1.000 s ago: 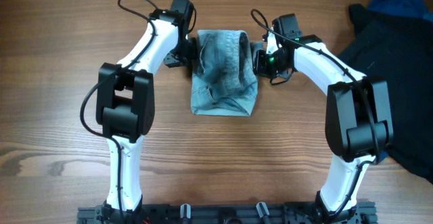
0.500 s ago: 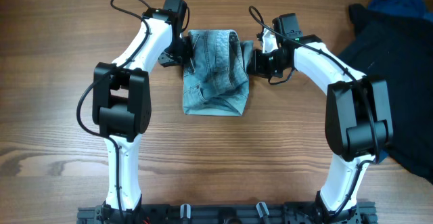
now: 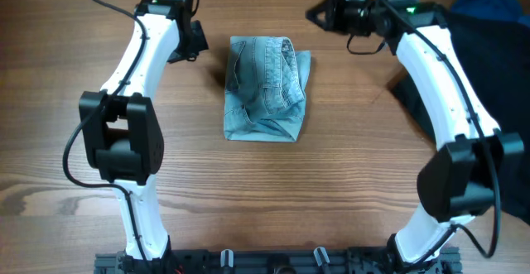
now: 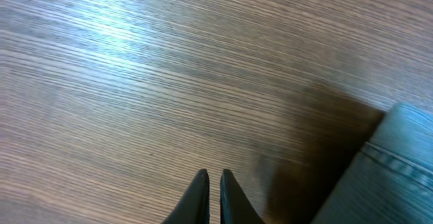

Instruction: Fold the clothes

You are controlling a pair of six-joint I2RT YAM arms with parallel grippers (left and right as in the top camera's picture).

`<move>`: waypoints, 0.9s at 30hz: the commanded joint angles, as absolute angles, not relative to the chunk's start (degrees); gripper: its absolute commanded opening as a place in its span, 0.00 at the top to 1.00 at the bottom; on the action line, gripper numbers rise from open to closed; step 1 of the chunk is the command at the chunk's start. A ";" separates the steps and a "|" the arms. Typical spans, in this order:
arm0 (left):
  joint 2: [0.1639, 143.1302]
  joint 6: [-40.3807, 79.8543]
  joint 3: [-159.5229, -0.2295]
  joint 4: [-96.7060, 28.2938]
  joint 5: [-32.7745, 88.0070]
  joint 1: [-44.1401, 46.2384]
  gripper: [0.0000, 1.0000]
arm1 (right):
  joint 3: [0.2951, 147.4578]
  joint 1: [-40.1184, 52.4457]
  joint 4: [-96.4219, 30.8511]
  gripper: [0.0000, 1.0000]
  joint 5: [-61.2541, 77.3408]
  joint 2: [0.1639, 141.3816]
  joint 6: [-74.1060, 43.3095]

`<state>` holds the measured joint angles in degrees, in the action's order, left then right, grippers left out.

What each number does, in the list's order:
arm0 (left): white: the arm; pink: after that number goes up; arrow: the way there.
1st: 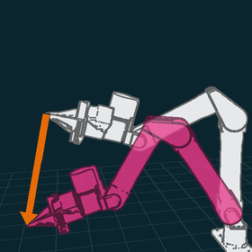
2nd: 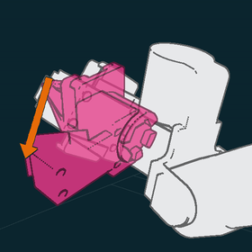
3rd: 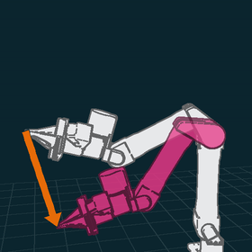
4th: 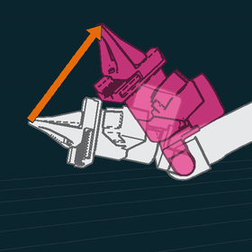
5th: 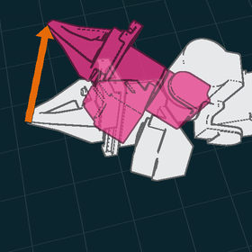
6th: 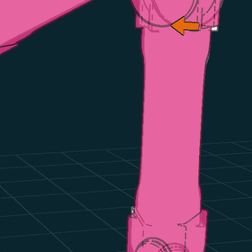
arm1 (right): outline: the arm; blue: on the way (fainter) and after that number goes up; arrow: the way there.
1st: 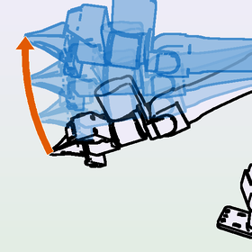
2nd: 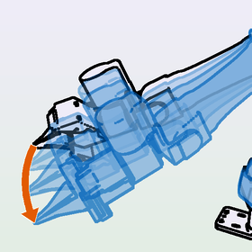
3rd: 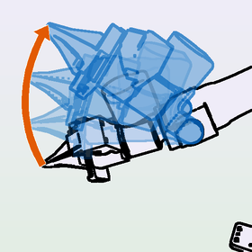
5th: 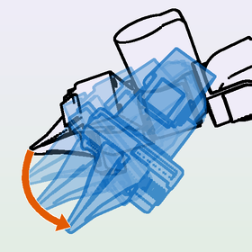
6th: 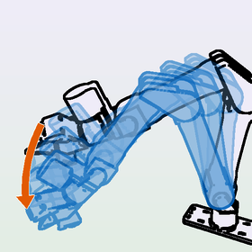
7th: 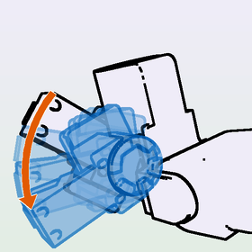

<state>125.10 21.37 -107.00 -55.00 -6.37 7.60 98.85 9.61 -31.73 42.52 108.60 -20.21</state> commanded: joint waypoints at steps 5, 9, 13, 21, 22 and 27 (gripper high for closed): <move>124.05 21.91 -107.63 -54.92 -7.62 3.18 0.84 | 98.89 21.96 -29.41 0.86 57.93 112.57 -21.02; 123.92 21.93 -107.63 -56.18 -7.60 0.84 0.80 | 98.89 25.80 -29.26 0.88 57.93 116.38 -22.22; 123.63 21.93 -107.63 -58.48 -7.60 -1.76 0.80 | 98.89 26.83 -28.93 0.89 63.11 121.36 -22.50; 123.63 21.91 -107.63 -61.14 -7.60 -5.17 0.82 | 98.87 26.70 -30.17 0.88 66.92 133.56 -21.19; 123.63 21.91 -107.63 -61.14 -7.60 -5.32 0.82 | 98.87 26.61 -30.83 0.88 66.96 135.22 -21.21; 123.63 21.91 -107.63 -61.17 -7.60 -5.43 0.82 | 98.87 25.67 -39.46 0.90 59.92 141.86 -21.69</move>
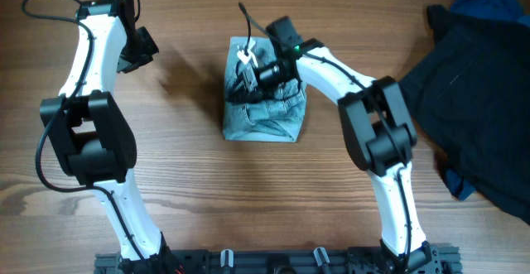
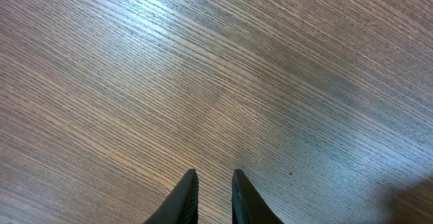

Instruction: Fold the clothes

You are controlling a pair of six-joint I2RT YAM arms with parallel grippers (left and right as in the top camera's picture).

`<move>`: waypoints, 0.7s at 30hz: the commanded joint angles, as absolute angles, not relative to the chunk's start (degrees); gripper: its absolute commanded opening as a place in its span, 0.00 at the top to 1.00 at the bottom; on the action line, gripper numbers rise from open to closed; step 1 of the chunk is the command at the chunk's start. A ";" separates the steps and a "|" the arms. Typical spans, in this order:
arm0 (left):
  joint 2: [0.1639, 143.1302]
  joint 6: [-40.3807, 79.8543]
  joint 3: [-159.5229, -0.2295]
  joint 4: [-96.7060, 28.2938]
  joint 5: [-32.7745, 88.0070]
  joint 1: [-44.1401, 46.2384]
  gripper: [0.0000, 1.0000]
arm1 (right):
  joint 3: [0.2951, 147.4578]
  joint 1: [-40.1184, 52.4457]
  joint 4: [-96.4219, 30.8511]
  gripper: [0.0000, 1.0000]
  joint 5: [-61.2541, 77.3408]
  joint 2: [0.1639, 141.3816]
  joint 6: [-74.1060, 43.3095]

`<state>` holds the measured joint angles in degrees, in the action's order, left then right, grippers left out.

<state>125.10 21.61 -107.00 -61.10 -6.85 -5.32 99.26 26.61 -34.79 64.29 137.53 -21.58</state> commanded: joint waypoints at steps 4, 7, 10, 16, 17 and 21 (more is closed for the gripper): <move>123.63 21.89 -107.63 -61.14 -7.60 -5.43 0.82 | 98.91 23.86 -47.46 0.91 48.21 141.53 -22.46; 123.63 21.91 -107.63 -61.08 -7.60 -5.43 0.81 | 98.91 22.52 -48.23 0.90 46.74 139.87 -22.70; 123.63 21.91 -107.63 -60.80 -7.60 -5.43 0.81 | 99.11 21.78 -45.65 0.90 50.63 137.84 -22.02; 123.63 21.91 -107.63 -60.80 -7.57 -5.43 0.80 | 99.13 20.18 -28.75 0.86 70.83 131.35 -25.36; 123.63 21.91 -107.63 -60.82 -7.60 -5.43 0.80 | 99.11 19.97 -26.24 0.86 72.66 130.52 -27.29; 123.63 21.91 -107.63 -60.95 -7.60 -5.43 0.79 | 99.11 18.57 -19.44 0.85 74.63 126.34 -33.80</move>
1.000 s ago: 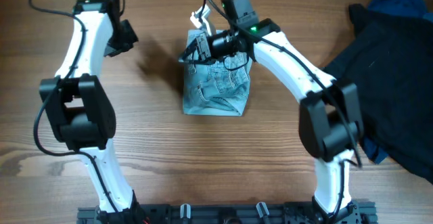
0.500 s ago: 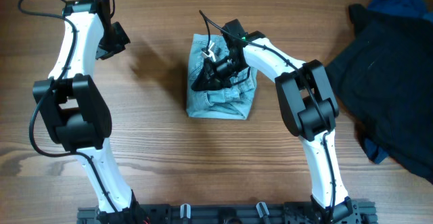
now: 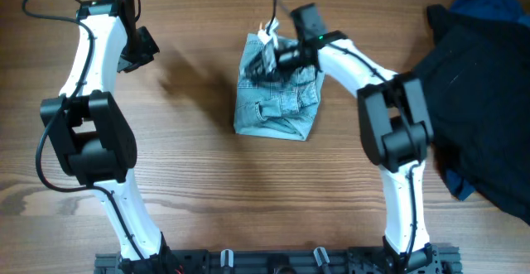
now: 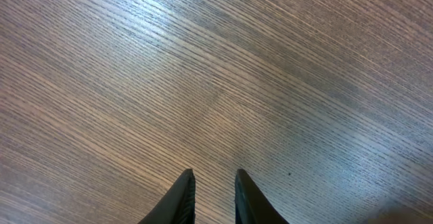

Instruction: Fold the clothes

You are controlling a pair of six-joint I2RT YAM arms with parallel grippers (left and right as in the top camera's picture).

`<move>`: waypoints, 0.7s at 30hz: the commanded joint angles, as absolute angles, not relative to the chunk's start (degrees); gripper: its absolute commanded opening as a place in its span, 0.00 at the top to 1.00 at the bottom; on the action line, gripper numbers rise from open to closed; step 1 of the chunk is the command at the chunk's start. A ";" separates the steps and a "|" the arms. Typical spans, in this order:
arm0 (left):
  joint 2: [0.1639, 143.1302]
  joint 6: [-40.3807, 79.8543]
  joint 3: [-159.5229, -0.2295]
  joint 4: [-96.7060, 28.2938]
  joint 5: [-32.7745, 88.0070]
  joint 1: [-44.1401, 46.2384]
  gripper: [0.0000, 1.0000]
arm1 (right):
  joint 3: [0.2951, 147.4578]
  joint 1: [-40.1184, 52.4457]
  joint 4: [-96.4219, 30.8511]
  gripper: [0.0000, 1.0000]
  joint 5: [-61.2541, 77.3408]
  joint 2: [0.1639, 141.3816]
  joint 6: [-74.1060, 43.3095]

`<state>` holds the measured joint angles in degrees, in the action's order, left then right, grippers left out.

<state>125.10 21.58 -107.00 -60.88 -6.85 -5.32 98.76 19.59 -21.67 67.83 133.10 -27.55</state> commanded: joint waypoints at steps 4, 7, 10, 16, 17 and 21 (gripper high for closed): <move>123.63 21.91 -107.63 -61.21 -7.60 -5.43 0.79 | 99.09 17.30 -24.82 0.82 75.42 124.68 -32.36; 123.63 21.93 -107.63 -61.19 -7.57 -5.43 0.79 | 98.28 17.17 -34.22 0.82 75.40 124.70 -25.28; 123.63 21.91 -107.63 -61.23 -7.57 -5.43 0.79 | 96.86 17.26 -44.93 0.82 71.18 124.70 -18.70; 123.63 21.93 -107.63 -61.10 -7.57 -5.43 0.78 | 89.32 17.72 -50.37 0.81 64.60 124.73 -12.05; 123.63 21.96 -107.63 -61.10 -7.57 -5.43 0.78 | 87.94 17.78 -49.23 0.81 63.77 124.73 -12.21; 123.63 23.24 -107.63 -61.04 -7.49 -5.43 0.78 | 79.20 17.87 -39.55 0.74 61.91 125.25 -13.13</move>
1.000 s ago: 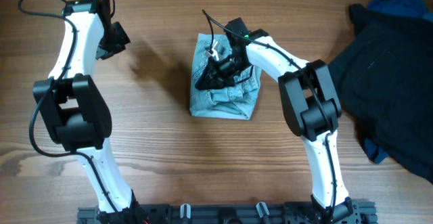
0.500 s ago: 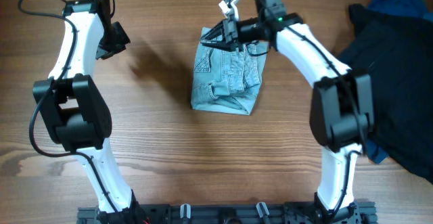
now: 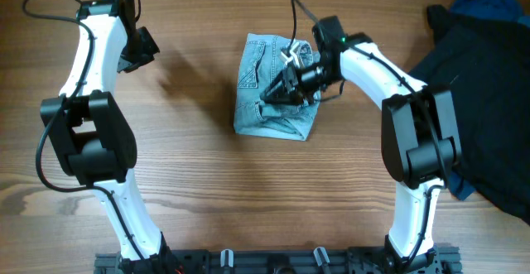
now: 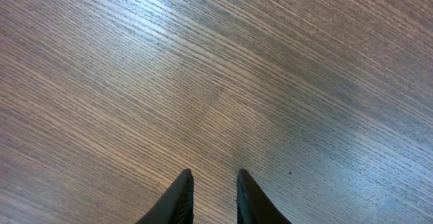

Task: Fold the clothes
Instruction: 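Pull the top flap down over the bundle with the right gripper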

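Note:
A folded light-blue denim garment [image 3: 273, 112] lies on the wooden table [image 3: 207, 191], a little behind the middle. My right gripper [image 3: 272, 94] rests on the garment's middle, pointing toward the front left. Its fingers taper to one dark tip and look closed together. My left gripper [image 3: 147, 45] hangs at the far left, well clear of the denim. In the left wrist view the left gripper [image 4: 213, 178] is open with a small gap, with only bare wood [image 4: 203, 68] under it.
A pile of dark clothes [image 3: 484, 92] with a blue piece on top covers the right side of the table. A thin cable [image 3: 300, 13] loops up from the right wrist.
My right gripper was at the far edge of the denim and is now on its middle. The garment lies where it did. The left arm has not moved; its fingers stand slightly wider.
First both grippers were at the far side, flanking the denim, the left one nearly shut. Then the left arm stood further left and the right gripper was on the garment. Later the denim lay further right, and the right gripper now rests on its middle.

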You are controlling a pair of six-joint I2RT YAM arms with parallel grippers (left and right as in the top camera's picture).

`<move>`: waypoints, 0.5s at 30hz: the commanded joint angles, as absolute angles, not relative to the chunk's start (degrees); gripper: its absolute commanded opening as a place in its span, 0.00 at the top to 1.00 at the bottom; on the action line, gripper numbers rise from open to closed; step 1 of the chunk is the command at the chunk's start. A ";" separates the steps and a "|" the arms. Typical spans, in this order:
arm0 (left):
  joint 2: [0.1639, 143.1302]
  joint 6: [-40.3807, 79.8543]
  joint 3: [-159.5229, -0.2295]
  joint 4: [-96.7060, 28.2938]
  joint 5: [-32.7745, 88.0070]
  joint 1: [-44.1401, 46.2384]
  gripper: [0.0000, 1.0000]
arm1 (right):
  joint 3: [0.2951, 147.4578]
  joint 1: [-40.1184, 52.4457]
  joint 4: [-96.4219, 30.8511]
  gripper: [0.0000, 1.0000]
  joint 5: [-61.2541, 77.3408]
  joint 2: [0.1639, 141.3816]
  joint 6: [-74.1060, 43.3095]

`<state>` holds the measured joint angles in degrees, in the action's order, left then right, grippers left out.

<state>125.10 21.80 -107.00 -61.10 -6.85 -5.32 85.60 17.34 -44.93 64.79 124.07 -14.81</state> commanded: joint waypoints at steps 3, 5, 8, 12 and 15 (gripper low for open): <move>123.63 23.22 -107.63 -60.47 -7.35 -5.43 0.77 | 73.49 17.87 -31.18 0.68 61.84 126.39 -17.45; 123.63 23.22 -107.63 -60.29 -7.35 -5.43 0.76 | 70.67 17.87 -26.28 0.67 61.21 127.98 -21.34; 123.63 23.22 -107.63 -60.20 -7.35 -5.43 0.75 | 69.52 17.85 -24.43 0.71 59.92 129.82 -24.86; 123.63 23.20 -107.63 -60.23 -7.35 -5.43 0.75 | 70.26 17.80 -23.09 0.74 64.38 128.95 -25.12; 123.63 23.20 -107.63 -60.25 -7.35 -5.43 0.75 | 73.38 17.76 -23.09 0.73 64.34 125.29 -25.67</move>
<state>125.10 22.24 -107.00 -60.40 -6.83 -5.32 71.72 17.41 -23.07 66.50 125.47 -22.83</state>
